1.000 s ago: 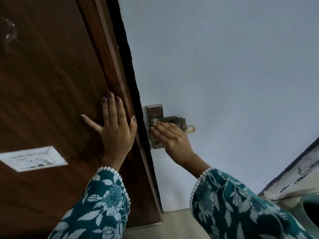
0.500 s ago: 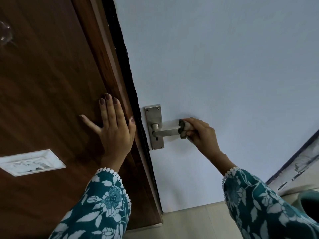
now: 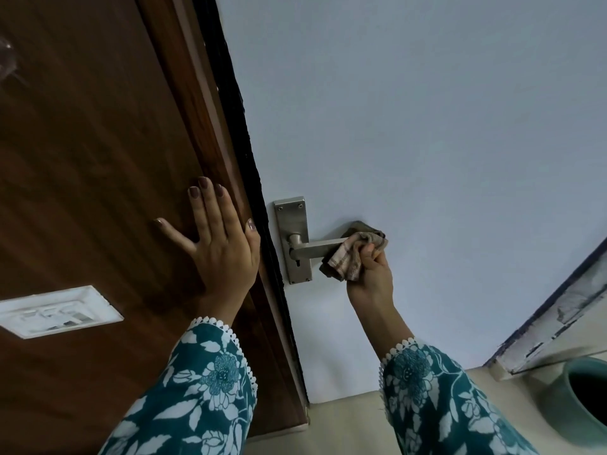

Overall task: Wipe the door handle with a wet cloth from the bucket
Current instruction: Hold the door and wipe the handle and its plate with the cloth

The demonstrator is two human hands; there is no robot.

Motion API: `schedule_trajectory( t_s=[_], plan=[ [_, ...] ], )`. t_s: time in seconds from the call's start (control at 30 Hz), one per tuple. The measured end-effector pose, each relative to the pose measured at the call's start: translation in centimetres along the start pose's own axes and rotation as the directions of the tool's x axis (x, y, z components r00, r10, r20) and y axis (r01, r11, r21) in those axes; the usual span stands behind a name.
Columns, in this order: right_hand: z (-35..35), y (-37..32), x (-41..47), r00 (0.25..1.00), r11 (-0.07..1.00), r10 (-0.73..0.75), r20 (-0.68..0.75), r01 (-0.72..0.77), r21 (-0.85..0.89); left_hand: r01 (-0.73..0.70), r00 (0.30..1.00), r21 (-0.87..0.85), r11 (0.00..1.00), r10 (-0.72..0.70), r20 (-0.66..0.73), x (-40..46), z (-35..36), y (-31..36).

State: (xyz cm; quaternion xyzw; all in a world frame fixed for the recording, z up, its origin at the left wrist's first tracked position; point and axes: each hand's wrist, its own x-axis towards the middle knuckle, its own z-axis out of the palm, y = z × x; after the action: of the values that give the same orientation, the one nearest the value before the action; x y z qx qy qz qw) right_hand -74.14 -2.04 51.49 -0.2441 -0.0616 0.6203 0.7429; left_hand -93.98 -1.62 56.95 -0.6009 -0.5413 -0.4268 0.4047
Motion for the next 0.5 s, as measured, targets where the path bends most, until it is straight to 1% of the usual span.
schedule_trajectory(
  t_s=[0.1, 0.17, 0.23, 0.3, 0.4, 0.43, 0.5],
  plan=[
    [0.0, 1.0, -0.1, 0.997, 0.990, 0.080, 0.002, -0.080, 0.113, 0.040, 0.999, -0.010, 0.999, -0.040, -0.005, -0.1, 0.1, 0.6],
    [0.4, 2.1, -0.4, 0.988, 0.975, 0.151, 0.013, -0.151, 0.161, 0.042, 0.999, -0.015, 0.999, -0.042, -0.001, -0.1, 0.0, 0.6],
    [1.2, 3.6, -1.0, 0.973, 0.954, 0.230, 0.016, -0.228, 0.195, 0.034, 0.999, -0.009, 0.999, -0.034, 0.011, -0.1, 0.0, 0.4],
    [1.8, 5.2, -1.8, 0.959, 0.942, 0.280, 0.038, -0.283, 0.181, 0.027, 0.999, -0.012, 1.000, -0.026, 0.018, 0.0, -0.1, 0.3],
    [2.0, 5.1, -2.3, 0.952, 0.945, 0.306, 0.026, -0.307, 0.111, 0.012, 0.999, -0.017, 1.000, -0.011, 0.043, -0.1, -0.3, 0.0],
    [1.9, 4.3, -2.3, 0.951, 0.945, 0.308, 0.012, -0.307, 0.115, -0.003, 0.999, -0.011, 1.000, 0.004, 0.052, -0.2, -0.4, -0.2],
    [1.4, 2.1, -1.7, 0.966, 0.959, 0.258, -0.013, -0.255, 0.123, -0.037, 0.997, 0.001, 0.999, 0.037, 0.062, -0.3, -0.4, -0.6]
  ],
)
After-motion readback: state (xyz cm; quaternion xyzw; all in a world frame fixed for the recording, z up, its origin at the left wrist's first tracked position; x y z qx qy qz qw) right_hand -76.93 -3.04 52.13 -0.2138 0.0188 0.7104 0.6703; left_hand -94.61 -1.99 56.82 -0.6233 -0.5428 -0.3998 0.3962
